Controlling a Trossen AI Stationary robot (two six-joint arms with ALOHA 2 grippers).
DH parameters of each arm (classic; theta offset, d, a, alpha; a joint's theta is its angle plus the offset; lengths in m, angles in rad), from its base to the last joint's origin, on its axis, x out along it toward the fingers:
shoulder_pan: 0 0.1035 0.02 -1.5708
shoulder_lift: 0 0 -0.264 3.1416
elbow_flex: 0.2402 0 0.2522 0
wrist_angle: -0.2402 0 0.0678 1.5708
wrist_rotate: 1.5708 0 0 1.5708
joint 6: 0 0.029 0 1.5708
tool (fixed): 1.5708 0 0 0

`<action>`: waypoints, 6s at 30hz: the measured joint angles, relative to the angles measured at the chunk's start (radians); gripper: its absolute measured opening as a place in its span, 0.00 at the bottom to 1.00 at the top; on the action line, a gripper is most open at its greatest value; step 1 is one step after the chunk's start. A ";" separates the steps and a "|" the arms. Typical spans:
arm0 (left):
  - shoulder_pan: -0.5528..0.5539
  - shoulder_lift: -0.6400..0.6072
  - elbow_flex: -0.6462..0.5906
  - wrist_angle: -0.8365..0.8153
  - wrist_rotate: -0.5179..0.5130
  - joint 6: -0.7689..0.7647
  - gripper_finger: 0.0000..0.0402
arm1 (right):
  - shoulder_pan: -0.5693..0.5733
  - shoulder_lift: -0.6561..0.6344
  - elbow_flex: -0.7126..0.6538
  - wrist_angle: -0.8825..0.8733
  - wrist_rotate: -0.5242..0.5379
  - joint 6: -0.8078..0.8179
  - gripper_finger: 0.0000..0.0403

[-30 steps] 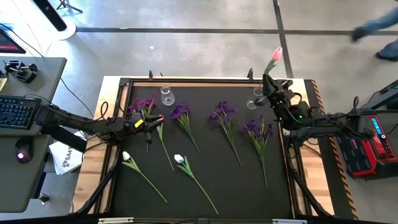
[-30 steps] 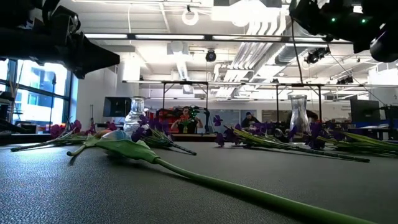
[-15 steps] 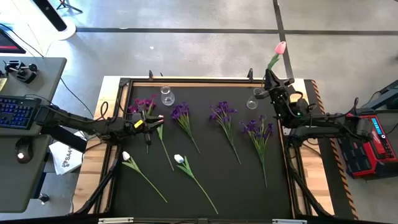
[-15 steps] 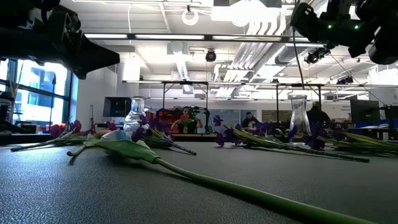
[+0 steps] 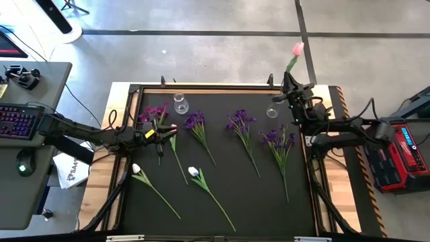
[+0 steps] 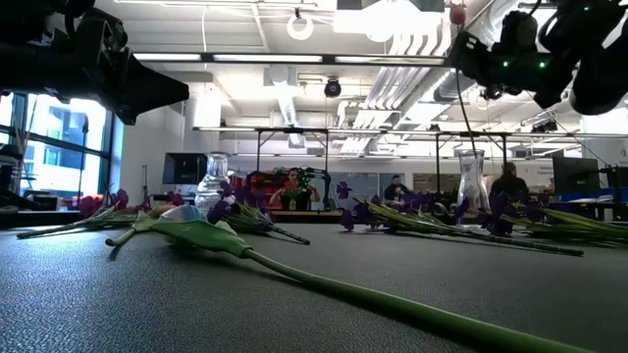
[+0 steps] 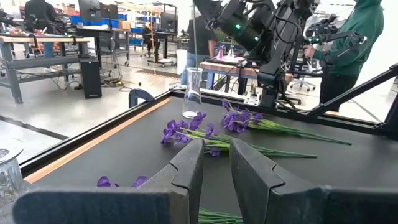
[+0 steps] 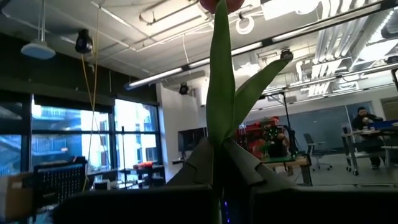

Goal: Sort flowers into vase by color
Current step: Put the bottom pink flowers into the right transparent vase, then put the purple flowers into the left transparent vase

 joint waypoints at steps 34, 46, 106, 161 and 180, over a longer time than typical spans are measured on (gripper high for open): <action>0.000 0.000 0.000 0.000 0.015 0.000 0.17 | 0.003 0.024 0.000 -0.144 0.009 -0.012 0.00; 0.000 0.000 0.000 0.000 0.015 0.000 0.17 | 0.003 0.023 0.000 -0.205 0.051 -0.006 0.24; -0.137 0.437 0.567 -0.823 -0.237 -0.297 0.03 | 0.703 -0.289 0.459 -2.098 0.312 0.638 0.55; 0.375 0.551 0.434 -1.299 0.221 -1.098 0.52 | 0.703 -0.264 0.363 -1.968 0.313 0.505 0.52; 0.357 0.711 0.450 -1.284 0.214 -1.135 0.43 | 0.704 -0.264 0.363 -1.971 0.312 0.505 0.52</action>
